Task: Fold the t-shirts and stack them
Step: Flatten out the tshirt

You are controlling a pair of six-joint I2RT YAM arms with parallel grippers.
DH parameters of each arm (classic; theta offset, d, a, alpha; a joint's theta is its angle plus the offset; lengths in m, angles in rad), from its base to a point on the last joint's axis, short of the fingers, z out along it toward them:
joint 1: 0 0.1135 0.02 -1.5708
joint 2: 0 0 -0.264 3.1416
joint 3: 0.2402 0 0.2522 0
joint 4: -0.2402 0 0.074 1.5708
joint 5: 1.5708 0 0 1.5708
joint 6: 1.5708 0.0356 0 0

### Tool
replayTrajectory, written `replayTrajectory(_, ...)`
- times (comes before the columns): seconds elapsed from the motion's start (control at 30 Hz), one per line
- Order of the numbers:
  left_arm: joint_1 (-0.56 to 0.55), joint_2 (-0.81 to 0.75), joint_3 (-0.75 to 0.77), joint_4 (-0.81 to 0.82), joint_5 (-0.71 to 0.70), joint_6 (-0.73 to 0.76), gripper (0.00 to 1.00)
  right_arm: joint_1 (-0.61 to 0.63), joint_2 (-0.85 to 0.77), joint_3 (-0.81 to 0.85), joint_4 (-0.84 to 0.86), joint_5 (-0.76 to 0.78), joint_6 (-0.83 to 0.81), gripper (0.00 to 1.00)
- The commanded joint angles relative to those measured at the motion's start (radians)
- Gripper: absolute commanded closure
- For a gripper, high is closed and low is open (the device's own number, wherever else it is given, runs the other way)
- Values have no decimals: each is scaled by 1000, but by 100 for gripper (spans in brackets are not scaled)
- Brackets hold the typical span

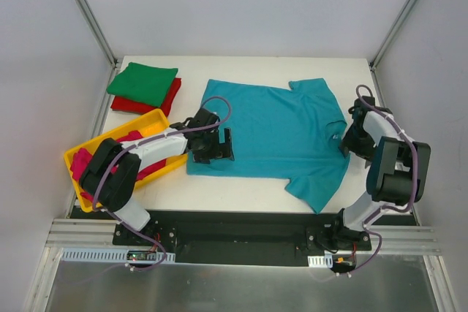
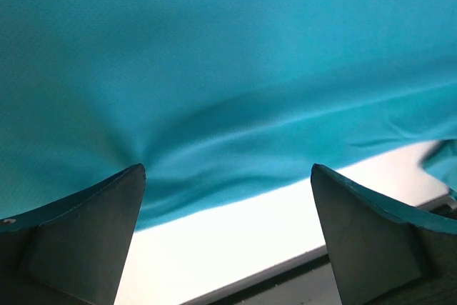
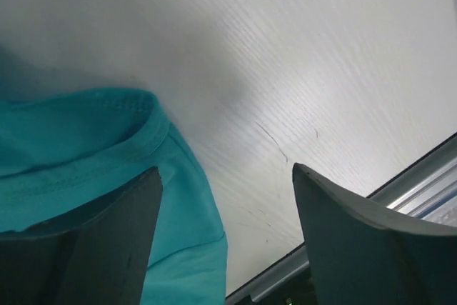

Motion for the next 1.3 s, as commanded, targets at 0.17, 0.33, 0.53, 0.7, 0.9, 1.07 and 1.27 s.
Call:
replayTrajectory(0.17, 5, -138, 97, -34, 11, 65, 1, 5, -226, 6, 138, -460, -70, 2)
replayTrajectory(0.33, 48, 0, 267, -104, 6, 95, 1, 56, -73, 159, 144, -543, -97, 4)
replayTrajectory(0.53, 125, 175, 394, -126, 82, 95, 1, 79, 168, 340, 88, -577, -110, 4)
replayTrajectory(0.7, 156, 290, 466, -158, 74, 114, 1, 78, 312, 437, 57, -540, -104, 4)
replayTrajectory(0.9, 177, 429, 578, -209, 91, 108, 1, 73, 470, 570, 2, -523, -102, 4)
replayTrajectory(1.07, 214, 507, 676, -256, 114, 99, 1, 67, 601, 765, -55, -531, -104, 4)
replayTrajectory(1.27, 223, 554, 773, -272, 134, 117, 1, 50, 641, 895, -75, -509, -133, 4)
